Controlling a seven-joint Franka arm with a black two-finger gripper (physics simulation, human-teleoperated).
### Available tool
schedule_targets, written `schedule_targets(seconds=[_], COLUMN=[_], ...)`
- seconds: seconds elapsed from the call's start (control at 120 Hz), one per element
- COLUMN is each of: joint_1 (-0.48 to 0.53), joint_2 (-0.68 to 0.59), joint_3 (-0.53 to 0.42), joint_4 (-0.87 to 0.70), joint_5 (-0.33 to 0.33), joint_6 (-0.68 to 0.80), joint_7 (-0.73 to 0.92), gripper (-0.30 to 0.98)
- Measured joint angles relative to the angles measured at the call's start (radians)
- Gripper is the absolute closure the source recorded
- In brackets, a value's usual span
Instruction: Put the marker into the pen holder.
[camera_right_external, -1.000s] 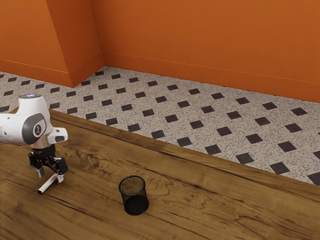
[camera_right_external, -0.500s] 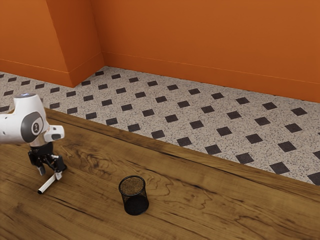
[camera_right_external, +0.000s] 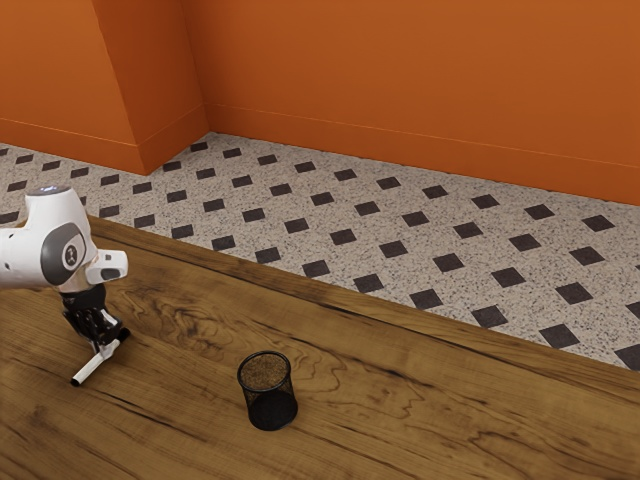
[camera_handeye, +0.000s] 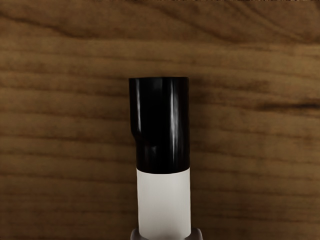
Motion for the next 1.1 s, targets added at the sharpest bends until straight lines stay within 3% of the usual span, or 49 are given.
schedule_targets(seconds=[0.167,0.367,0.475,0.608,0.842,1.1], joint_1=[0.0,-0.008,0.026,-0.044,-0.059,-0.064], joint_2=[-0.006,-0.175,-0.31,-0.424,-0.456,-0.491], joint_3=[0.0,-0.048,-0.156,-0.277,-0.475,-0.689], joint_4=[-0.002,-0.011,-0.03,-0.073,-0.131,-0.182], joint_5=[0.009,0.032,0.04,0.039,0.032,0.027], joint_6=[0.006,0.012,0.034,0.112,0.253,0.309], joint_7=[-0.002,-0.005,-0.013,-0.045,-0.161,-0.332], gripper=[0.79,0.79,0.79,0.79,0.79,0.79])
